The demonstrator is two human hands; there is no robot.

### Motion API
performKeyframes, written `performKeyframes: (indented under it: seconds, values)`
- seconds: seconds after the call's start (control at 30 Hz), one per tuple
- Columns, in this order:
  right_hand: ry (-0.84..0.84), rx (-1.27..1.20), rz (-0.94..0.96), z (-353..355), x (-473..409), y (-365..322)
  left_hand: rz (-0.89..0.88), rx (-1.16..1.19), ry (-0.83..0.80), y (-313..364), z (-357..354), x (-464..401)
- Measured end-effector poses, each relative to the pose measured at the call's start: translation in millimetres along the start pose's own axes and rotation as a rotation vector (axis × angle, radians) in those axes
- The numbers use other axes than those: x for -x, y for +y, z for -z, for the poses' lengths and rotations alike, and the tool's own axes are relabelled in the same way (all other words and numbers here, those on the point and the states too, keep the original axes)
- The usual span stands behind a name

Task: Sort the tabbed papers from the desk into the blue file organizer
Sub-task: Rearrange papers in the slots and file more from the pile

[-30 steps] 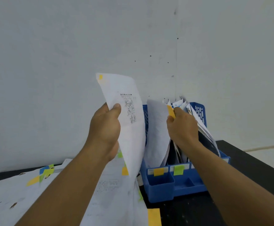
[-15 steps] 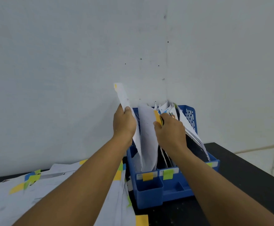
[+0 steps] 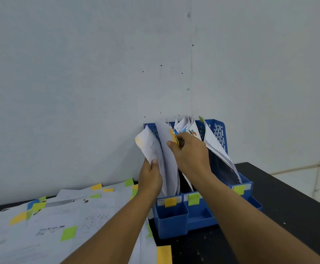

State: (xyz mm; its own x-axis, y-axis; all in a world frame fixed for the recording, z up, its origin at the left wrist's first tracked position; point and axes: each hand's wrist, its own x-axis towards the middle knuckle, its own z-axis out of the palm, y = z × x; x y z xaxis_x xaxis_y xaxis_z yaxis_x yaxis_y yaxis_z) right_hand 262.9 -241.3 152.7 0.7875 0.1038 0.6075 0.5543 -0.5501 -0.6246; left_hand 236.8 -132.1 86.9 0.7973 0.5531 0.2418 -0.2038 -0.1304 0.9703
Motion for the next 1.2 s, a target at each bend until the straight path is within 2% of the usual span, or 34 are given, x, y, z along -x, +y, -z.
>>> performKeyframes:
  seconds: [0.17, 0.33, 0.4, 0.6, 0.73, 0.83, 0.97, 1.07, 1.2]
  values:
    - [-0.03, 0.097, 0.022, -2, 10, -5, 0.003, 0.042, -0.144, 1, 19, 2]
    - [-0.061, 0.171, 0.059, -8, 26, -8, 0.055, -0.057, -0.284, 5, 61, 30]
    - [-0.067, 0.195, 0.08, -15, 36, -9, 0.111, -0.13, -0.237, 2, 84, 46]
    - [-0.034, 0.211, 0.141, -36, 72, -12, 0.108, -0.435, -0.048, -19, 167, 80]
    - [-0.003, 0.092, 0.244, -54, 117, -18, 0.115, -0.665, 0.051, -38, 209, 94]
    - [-0.209, 0.055, 0.138, -69, 150, -25, 0.157, -0.802, 0.085, -53, 229, 103]
    - [-0.537, 0.171, -0.017, -81, 181, -25, 0.146, -0.864, 0.032, -71, 239, 116]
    - [-0.655, 0.347, -0.054, -85, 194, -22, 0.078, -0.95, -0.009, -85, 240, 122]
    - [-0.726, 0.544, -0.088, -92, 201, -21, 0.021, -1.038, -0.006, -93, 241, 123]
